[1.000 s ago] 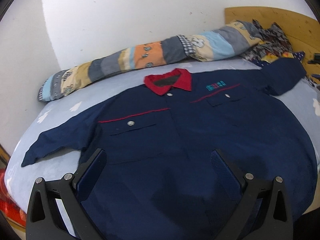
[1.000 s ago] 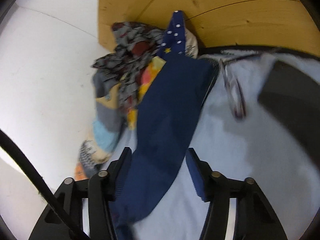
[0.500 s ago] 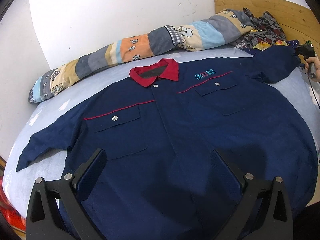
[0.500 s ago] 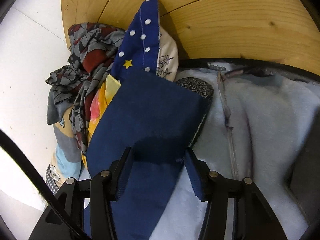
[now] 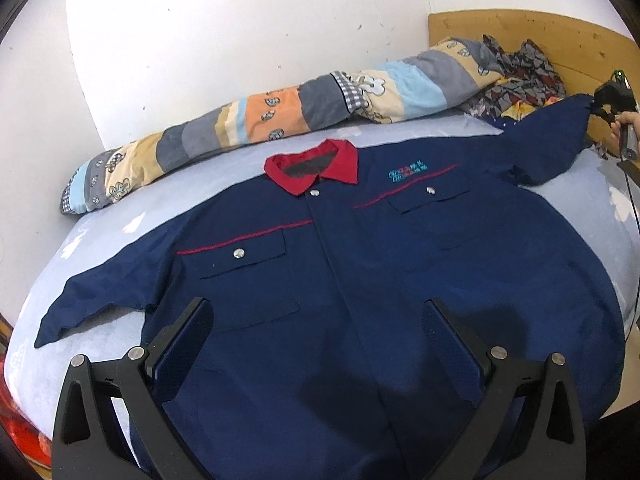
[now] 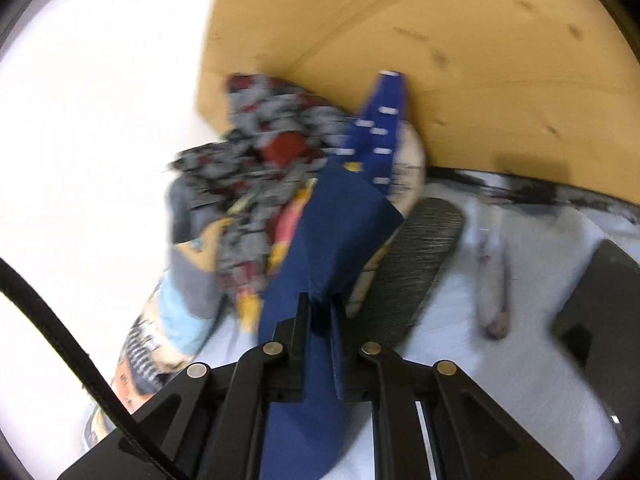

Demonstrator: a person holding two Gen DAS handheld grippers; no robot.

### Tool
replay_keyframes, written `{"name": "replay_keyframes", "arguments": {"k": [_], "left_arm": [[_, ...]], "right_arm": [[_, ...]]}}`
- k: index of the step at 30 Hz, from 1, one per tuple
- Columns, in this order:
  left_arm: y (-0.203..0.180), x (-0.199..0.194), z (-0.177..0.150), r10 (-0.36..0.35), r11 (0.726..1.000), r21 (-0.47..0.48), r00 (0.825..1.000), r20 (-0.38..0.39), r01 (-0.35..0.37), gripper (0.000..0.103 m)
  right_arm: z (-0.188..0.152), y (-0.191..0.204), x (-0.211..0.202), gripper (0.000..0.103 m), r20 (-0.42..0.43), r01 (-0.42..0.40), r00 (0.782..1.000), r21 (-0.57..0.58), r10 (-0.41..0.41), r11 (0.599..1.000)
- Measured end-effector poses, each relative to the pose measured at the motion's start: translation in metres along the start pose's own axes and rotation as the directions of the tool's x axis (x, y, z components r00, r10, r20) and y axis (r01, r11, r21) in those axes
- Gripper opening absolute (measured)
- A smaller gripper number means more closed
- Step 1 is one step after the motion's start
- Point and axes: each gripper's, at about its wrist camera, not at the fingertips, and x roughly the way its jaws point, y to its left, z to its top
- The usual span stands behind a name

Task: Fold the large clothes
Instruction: 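Grasp the navy jacket's sleeve cuff with the right gripper and lift it, then carry the held sleeve across the jacket front and lay it down with the right gripper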

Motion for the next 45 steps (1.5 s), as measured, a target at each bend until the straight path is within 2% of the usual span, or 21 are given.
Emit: {"name": "replay_keyframes", "arguments": {"k": [4,8,11,13,17,19,21,24,26,29,31,32,33,35,36,37,38,41,43,45], "left_arm": [[0.006,-0.012,0.002,0.013,1.000,-0.011,0.999,0.034,-0.012,0.103],[0.018,-0.023,0.004,0.021,0.999,-0.035,0.998,0.058,-0.019,0.103],[0.028,-0.030,0.005,0.027,0.998,-0.058,0.997,0.072,-0.023,0.103],[0.036,-0.036,0.004,0.030,0.997,-0.078,0.996,0.081,-0.023,0.103],[0.054,-0.049,0.002,0.040,0.993,-0.116,0.995,0.096,-0.029,0.103],[0.063,-0.055,0.000,0.050,0.990,-0.134,0.993,0.105,-0.036,0.103],[0.075,-0.062,-0.002,0.060,0.987,-0.158,0.991,0.116,-0.041,0.103],[0.091,-0.069,-0.007,0.080,0.980,-0.190,0.990,0.117,-0.057,0.103],[0.102,-0.072,-0.009,0.091,0.973,-0.220,0.989,0.113,-0.064,0.103],[0.113,-0.076,-0.012,0.106,0.966,-0.245,0.988,0.113,-0.076,0.103],[0.118,-0.079,-0.013,0.117,0.963,-0.255,0.987,0.114,-0.085,0.103],[0.118,-0.079,-0.014,0.118,0.963,-0.256,0.986,0.114,-0.086,0.103],[0.119,-0.079,-0.014,0.119,0.963,-0.256,0.987,0.112,-0.087,0.103],[0.119,-0.079,-0.014,0.113,0.963,-0.256,0.988,0.107,-0.082,0.103],[0.119,-0.079,-0.013,0.111,0.963,-0.256,0.988,0.107,-0.080,0.103],[0.118,-0.079,-0.013,0.108,0.963,-0.257,0.988,0.110,-0.077,0.103],[0.119,-0.079,-0.013,0.106,0.964,-0.256,0.988,0.112,-0.075,0.103],[0.121,-0.077,-0.012,0.103,0.963,-0.260,0.989,0.107,-0.073,0.103],[0.123,-0.076,-0.013,0.094,0.960,-0.271,0.990,0.103,-0.063,0.103],[0.125,-0.075,-0.013,0.096,0.957,-0.282,0.991,0.097,-0.065,0.103]], "right_arm": [[-0.008,0.063,-0.020,0.010,-0.014,-0.078,0.997,-0.073,0.077,0.994],[-0.020,0.155,-0.037,0.010,-0.034,-0.175,0.985,-0.164,0.172,0.971],[-0.039,0.231,-0.056,0.010,-0.061,-0.257,0.966,-0.241,0.250,0.936],[-0.060,0.288,-0.070,0.010,-0.097,-0.323,0.947,-0.296,0.308,0.899],[-0.120,0.384,-0.089,0.010,-0.186,-0.429,0.903,-0.396,0.386,0.812],[-0.167,0.424,-0.091,0.010,-0.259,-0.475,0.880,-0.435,0.399,0.765],[-0.228,0.456,-0.087,0.010,-0.362,-0.544,0.836,-0.457,0.412,0.704],[-0.314,0.478,-0.073,0.009,-0.477,-0.594,0.795,-0.491,0.374,0.637],[-0.381,0.480,-0.055,0.009,-0.562,-0.619,0.763,-0.494,0.318,0.611],[-0.486,0.463,-0.017,0.006,-0.679,-0.635,0.706,-0.483,0.199,0.603],[-0.536,0.444,0.001,0.006,-0.716,-0.628,0.687,-0.497,0.125,0.599],[-0.562,0.432,0.012,0.006,-0.739,-0.625,0.668,-0.494,0.087,0.605],[-0.584,0.422,0.024,0.006,-0.759,-0.615,0.650,-0.500,0.034,0.610],[-0.604,0.405,0.032,0.007,-0.765,-0.586,0.643,-0.528,-0.045,0.615],[-0.602,0.402,0.033,0.007,-0.775,-0.596,0.631,-0.513,-0.036,0.618],[-0.595,0.404,0.029,0.007,-0.774,-0.602,0.633,-0.503,-0.013,0.620],[-0.578,0.408,0.028,0.007,-0.756,-0.598,0.655,-0.502,0.018,0.625],[-0.500,0.412,0.030,0.015,-0.656,-0.537,0.748,-0.510,0.100,0.672],[-0.439,0.400,0.032,0.037,-0.536,-0.437,0.838,-0.539,0.107,0.720],[-0.386,0.376,0.038,0.042,-0.390,-0.298,0.919,-0.590,0.058,0.751]]}}
